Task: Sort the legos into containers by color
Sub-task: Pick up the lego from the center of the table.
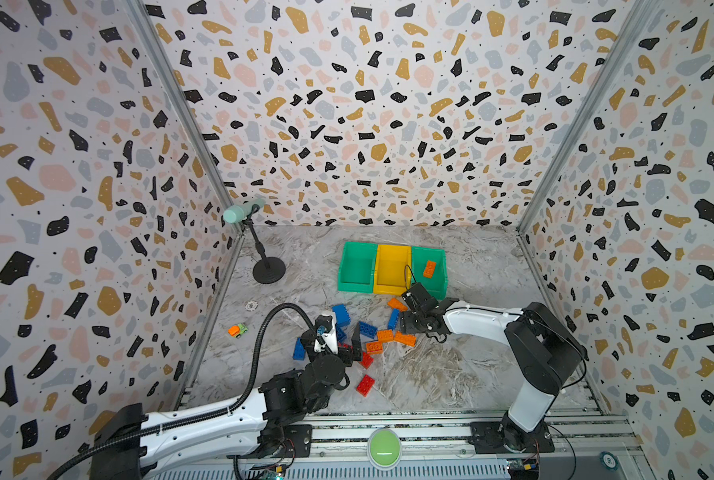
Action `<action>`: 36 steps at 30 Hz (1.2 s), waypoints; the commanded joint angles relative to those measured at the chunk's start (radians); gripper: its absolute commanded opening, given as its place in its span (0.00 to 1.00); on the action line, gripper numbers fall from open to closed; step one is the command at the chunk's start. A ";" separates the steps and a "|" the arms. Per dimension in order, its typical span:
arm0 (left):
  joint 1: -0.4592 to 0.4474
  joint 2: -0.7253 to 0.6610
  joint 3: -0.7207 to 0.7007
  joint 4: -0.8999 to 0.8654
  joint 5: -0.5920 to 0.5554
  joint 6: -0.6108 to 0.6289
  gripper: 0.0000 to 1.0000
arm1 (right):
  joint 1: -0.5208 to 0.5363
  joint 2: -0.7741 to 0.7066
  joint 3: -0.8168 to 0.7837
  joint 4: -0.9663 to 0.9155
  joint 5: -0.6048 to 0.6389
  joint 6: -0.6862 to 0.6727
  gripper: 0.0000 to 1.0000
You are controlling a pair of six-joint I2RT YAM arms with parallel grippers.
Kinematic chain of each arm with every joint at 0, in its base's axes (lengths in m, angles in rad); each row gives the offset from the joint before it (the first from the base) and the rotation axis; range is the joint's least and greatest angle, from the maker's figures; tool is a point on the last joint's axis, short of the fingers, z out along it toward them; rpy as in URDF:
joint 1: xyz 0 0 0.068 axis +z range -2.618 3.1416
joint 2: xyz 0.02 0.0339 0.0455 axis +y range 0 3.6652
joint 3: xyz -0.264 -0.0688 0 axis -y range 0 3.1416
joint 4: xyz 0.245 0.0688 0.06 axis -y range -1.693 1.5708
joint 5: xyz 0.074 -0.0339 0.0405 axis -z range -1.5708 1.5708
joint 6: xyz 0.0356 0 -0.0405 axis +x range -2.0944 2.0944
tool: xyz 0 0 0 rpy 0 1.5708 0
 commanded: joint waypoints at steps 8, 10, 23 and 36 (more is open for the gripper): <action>0.004 -0.011 -0.003 0.012 0.004 -0.003 1.00 | 0.002 -0.005 -0.011 -0.014 -0.001 0.020 0.59; 0.003 -0.008 -0.006 0.017 0.004 -0.003 1.00 | 0.001 -0.005 -0.011 -0.017 -0.003 0.018 0.57; 0.004 0.060 0.052 0.049 0.043 0.035 1.00 | -0.005 -0.129 0.032 -0.095 0.031 -0.014 0.46; 0.004 0.209 0.179 0.118 0.093 0.127 1.00 | -0.213 -0.087 0.254 -0.069 -0.011 -0.147 0.47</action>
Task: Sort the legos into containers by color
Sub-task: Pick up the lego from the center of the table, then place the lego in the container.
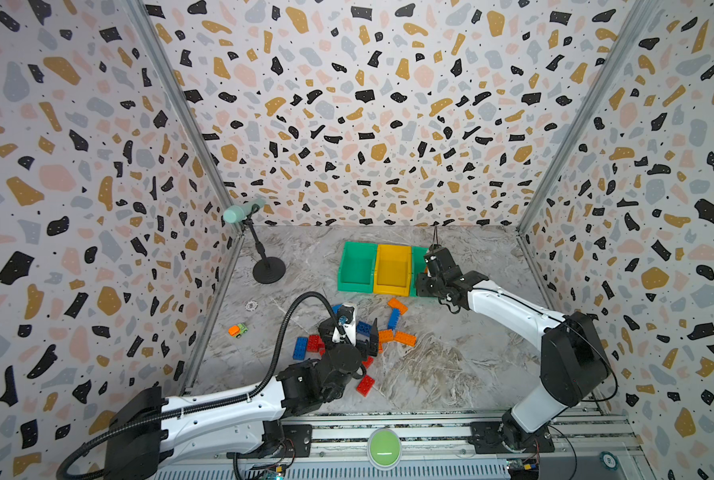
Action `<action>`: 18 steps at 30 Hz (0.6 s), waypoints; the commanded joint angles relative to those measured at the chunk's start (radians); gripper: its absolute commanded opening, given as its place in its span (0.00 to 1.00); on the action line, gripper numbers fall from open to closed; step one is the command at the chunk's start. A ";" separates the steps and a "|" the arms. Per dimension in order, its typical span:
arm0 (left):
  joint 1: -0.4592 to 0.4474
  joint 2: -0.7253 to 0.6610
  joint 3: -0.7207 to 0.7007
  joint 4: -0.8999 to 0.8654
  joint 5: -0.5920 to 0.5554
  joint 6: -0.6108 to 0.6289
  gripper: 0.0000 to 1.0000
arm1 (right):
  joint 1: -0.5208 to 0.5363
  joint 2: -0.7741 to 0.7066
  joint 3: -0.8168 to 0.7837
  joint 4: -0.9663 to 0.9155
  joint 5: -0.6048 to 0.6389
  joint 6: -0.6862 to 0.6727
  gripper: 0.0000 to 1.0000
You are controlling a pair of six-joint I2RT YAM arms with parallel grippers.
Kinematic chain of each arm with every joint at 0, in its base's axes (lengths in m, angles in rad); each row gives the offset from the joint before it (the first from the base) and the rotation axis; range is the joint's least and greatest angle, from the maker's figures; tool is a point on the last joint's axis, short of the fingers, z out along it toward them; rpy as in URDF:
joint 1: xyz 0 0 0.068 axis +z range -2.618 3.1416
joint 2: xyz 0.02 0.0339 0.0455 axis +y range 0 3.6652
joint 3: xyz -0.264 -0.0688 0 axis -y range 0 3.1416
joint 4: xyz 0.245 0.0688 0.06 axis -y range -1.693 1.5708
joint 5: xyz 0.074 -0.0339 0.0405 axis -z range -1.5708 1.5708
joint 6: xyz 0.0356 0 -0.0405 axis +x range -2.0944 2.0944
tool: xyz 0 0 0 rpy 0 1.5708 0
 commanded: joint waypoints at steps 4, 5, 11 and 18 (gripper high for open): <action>0.004 0.008 0.036 0.049 0.001 0.028 1.00 | -0.088 0.121 0.117 0.015 -0.045 -0.067 0.47; 0.004 0.003 0.035 0.048 -0.003 0.027 1.00 | -0.098 0.141 0.137 0.014 -0.053 -0.073 0.47; 0.004 -0.007 0.029 0.040 -0.048 0.021 1.00 | -0.129 0.230 0.236 -0.010 -0.074 -0.104 0.62; 0.003 0.018 0.047 0.048 -0.083 0.045 1.00 | -0.130 0.251 0.302 -0.040 -0.078 -0.124 0.75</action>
